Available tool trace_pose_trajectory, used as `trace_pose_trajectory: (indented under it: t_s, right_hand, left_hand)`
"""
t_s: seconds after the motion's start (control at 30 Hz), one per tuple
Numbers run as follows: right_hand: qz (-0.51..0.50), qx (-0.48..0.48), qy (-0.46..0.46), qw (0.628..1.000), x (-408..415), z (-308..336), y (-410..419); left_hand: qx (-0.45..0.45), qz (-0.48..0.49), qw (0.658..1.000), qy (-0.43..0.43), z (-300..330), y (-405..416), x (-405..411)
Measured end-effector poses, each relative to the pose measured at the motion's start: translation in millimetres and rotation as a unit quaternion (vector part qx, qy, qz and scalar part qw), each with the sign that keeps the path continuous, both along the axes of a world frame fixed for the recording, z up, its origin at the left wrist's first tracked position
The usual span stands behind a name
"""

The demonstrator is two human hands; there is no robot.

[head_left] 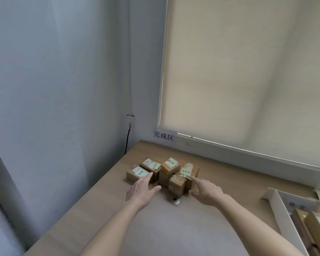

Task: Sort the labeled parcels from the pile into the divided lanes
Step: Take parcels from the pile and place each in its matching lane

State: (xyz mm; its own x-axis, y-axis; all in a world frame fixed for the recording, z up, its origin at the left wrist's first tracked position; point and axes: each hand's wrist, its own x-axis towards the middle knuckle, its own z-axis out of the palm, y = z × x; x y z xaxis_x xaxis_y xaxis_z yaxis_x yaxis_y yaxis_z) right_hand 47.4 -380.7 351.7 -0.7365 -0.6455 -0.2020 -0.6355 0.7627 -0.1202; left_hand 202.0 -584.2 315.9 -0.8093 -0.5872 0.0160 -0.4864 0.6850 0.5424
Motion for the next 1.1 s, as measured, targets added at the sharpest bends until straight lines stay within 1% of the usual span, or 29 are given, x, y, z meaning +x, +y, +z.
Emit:
trace_pose_trajectory:
  t_s: [0.13, 0.33, 0.47, 0.6, 0.77, 0.97, 1.1]
  right_hand:
    - [-0.010, 0.000, -0.017, 1.000, -41, -23, -27]
    - [-0.046, -0.009, -0.049, 0.998, -121, -67, -68]
    - [-0.056, -0.010, -0.082, 0.995, -162, -99, -88]
    - [-0.074, -0.019, -0.104, 0.992, -195, -131, -102]
    - [-0.091, -0.017, -0.126, 0.988, -223, -160, -105]
    - [-0.115, -0.019, -0.148, 0.982, -248, -209, -108]
    - [-0.135, -0.029, -0.190, 0.972, -253, -244, -117]
  left_hand:
    - [-0.008, -0.019, 1.000, -0.022, -16, -28, -46]
    - [-0.013, -0.060, 0.997, -0.055, -46, -69, -138]
    - [-0.007, -0.086, 0.993, -0.082, -73, -84, -190]
    - [0.005, -0.097, 0.991, -0.089, -98, -93, -233]
    - [0.015, -0.108, 0.988, -0.107, -131, -97, -270]
    - [0.049, -0.112, 0.984, -0.128, -174, -103, -306]
    - [0.076, -0.118, 0.979, -0.147, -206, -111, -318]
